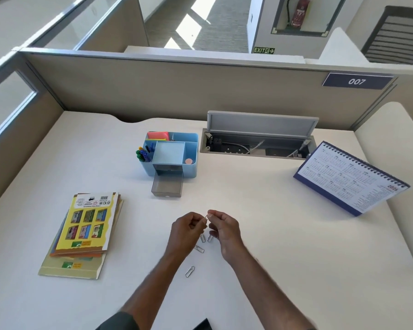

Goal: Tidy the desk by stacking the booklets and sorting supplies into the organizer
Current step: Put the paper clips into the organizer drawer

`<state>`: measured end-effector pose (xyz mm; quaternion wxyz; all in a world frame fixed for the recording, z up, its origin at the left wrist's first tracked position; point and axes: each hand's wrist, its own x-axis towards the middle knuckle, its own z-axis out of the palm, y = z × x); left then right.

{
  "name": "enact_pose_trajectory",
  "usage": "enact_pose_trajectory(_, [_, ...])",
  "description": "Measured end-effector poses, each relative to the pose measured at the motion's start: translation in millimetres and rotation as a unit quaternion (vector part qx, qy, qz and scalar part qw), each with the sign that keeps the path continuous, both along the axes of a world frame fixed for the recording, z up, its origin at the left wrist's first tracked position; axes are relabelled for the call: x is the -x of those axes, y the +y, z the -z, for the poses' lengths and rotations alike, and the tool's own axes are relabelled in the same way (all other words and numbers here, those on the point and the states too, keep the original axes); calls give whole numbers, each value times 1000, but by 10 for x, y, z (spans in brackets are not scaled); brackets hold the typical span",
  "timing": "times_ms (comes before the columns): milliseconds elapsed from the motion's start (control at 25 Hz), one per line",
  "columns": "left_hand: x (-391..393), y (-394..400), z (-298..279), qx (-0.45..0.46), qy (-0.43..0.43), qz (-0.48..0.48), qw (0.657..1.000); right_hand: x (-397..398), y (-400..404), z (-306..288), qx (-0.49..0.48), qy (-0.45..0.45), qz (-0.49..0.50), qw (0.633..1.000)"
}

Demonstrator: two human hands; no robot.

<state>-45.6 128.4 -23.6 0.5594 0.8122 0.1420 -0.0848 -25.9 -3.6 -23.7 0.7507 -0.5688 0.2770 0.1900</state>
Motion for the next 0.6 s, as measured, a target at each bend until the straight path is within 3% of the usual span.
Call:
enact_pose_trajectory(120, [-79, 150, -20, -8, 12, -23, 1000, 11, 62, 7, 37, -30, -22, 999])
enact_pose_trajectory(200, [-214, 322, -46, -52, 8, -59, 997, 74, 39, 115, 158, -78, -68, 982])
enact_pose_trajectory(280, [-423, 511, -88, -115, 2, -79, 990, 163, -36, 252, 316, -144, -147, 926])
enact_pose_trajectory(360, [-660, 689, -103, -181, 5, -90, 979, 256, -110, 413, 427, -216, -240, 845])
enact_pose_trajectory(520, [-1142, 934, -23, -261, 65, -77, 960, 315, -161, 521, 552, -293, -354, 695])
enact_pose_trajectory(600, [-1314, 991, 28, -280, 107, -66, 952, 299, -157, 538, 571, -314, -371, 662])
